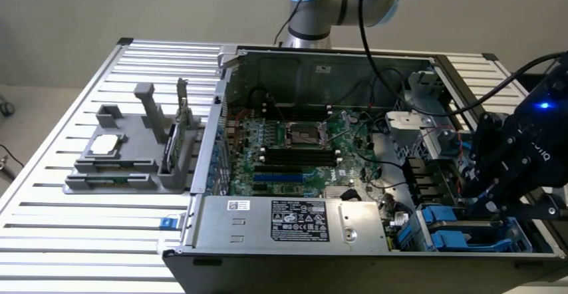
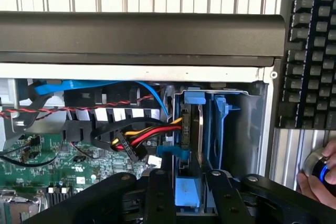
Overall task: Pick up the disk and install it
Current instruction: 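Insert the second disk wire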
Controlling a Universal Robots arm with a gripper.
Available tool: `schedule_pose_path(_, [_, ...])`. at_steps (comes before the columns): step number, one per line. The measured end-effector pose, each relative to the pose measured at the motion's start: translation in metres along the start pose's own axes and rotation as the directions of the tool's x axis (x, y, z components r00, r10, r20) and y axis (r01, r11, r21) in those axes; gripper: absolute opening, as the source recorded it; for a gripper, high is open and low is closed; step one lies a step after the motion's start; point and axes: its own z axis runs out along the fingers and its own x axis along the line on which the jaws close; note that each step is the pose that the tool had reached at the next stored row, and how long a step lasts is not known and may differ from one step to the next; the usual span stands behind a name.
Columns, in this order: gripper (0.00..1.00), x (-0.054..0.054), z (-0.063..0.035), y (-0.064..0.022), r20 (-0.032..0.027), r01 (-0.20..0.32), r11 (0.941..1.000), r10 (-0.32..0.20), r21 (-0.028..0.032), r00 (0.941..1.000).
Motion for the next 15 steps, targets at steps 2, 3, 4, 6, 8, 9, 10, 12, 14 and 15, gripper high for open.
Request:
schedule_pose_path(2, [0.31,0.0,-0.0024,-0.0031,-0.0001,0.0,1.0,0.0,0.0,1.0])
schedule_pose_path(3, [0.31,0.0,-0.0031,-0.0054,-0.0001,0.0,1.0,0.0,0.0,1.0])
schedule_pose_path(4, [0.31,0.0,-0.0036,-0.0082,-0.0001,0.0,1.0,0.0,0.0,1.0])
schedule_pose_path(6, [0.31,0.0,-0.0044,-0.0138,-0.0002,0.0,1.0,0.0,0.0,1.0])
schedule_pose_path(8, [0.31,0.002,-0.006,-0.0179,0.0,0.0,1.0,0.0,0.0,1.0])
schedule_pose_path(9, [0.31,0.003,-0.0072,-0.0194,0.0,0.0,1.0,0.0,0.0,1.0])
schedule_pose_path(10, [0.31,0.003,-0.0083,-0.0205,0.0001,0.0,1.0,0.0,0.0,1.0])
schedule_pose_path(12, [0.31,0.003,-0.0086,-0.0206,0.0,0.0,1.0,0.0,0.0,1.0])
schedule_pose_path(14, [0.31,0.003,-0.0086,-0.0206,-0.0001,0.0,1.0,0.0,-0.0001,1.0])
schedule_pose_path(15, [0.31,0.003,-0.0086,-0.0207,-0.0001,0.0,1.0,0.0,0.0,1.0])
